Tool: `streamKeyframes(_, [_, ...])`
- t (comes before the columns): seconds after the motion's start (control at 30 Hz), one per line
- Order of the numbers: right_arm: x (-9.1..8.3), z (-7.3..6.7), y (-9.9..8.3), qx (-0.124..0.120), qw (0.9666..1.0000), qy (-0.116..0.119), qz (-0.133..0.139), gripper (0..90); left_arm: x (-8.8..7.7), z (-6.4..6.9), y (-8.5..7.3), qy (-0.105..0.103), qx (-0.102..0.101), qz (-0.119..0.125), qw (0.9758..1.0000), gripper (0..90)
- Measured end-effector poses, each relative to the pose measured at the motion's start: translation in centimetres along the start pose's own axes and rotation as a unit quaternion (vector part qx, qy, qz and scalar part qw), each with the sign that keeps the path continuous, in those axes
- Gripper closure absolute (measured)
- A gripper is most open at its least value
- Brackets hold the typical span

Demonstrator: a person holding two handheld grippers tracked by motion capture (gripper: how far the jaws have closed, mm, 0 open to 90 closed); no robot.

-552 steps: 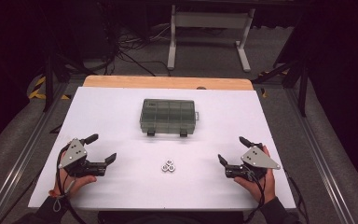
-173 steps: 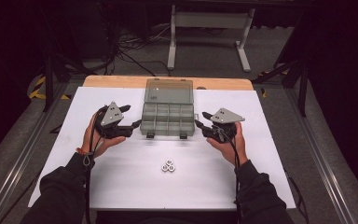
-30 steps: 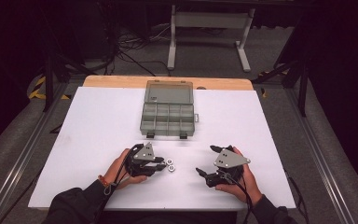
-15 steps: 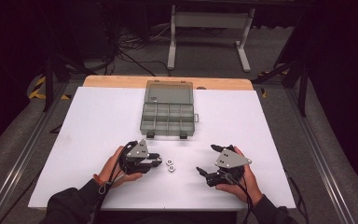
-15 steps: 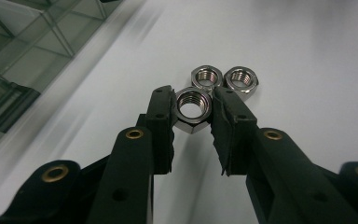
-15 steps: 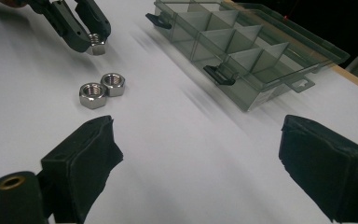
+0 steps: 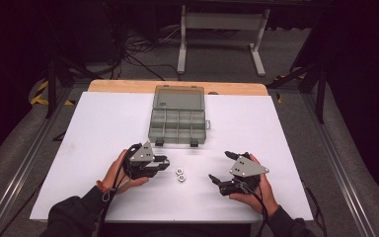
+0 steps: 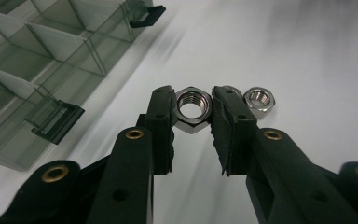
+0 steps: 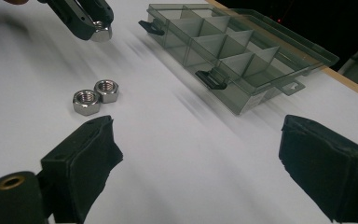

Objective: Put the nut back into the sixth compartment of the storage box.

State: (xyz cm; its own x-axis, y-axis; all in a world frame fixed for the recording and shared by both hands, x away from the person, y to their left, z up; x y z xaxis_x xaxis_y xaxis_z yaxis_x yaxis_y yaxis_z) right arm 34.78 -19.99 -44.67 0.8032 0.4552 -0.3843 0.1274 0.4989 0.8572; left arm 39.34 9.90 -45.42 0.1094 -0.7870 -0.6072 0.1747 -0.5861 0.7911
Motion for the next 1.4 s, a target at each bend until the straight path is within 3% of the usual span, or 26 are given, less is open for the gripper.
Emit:
streamKeyframes(0.43, [-0.1, 0.1, 0.0, 0.004, 1.0000, -0.001, 0.003, 11.0, -1.0, -1.4, 1.9, 0.018, 0.003, 0.030, 0.9994, 69.8])
streamKeyframes(0.83, [0.0, 0.2, -0.1, 0.008, 1.0000, -0.002, 0.001, 11.1, -1.4, -4.5, 3.4, 0.042, -0.010, 0.054, 0.9976, 69.8])
streamKeyframes(1.17, [-0.1, 0.3, -0.1, 0.008, 1.0000, -0.004, 0.002, 11.0, -0.7, -7.0, 4.8, 0.053, -0.027, 0.039, 0.9974, 69.8])
streamKeyframes(1.4, [-0.1, 0.3, -0.1, 0.008, 1.0000, -0.004, 0.002, 11.0, 0.6, -8.5, 4.6, 0.058, -0.043, 0.023, 0.9971, 69.8])
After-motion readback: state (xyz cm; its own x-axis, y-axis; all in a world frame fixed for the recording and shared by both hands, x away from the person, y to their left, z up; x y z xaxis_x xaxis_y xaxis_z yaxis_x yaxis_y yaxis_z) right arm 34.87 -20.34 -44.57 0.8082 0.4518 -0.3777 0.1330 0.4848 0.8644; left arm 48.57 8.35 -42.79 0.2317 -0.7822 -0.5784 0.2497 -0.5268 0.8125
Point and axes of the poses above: each handheld gripper's, and its own axes: x roughly forward along the jaws, y roughly out of its top, z roughly to its right, the point moved 3 cm from there along x, roughly forward along the jaws, and after that the axes turned 13 degrees about -y, right-handed, at the moved point
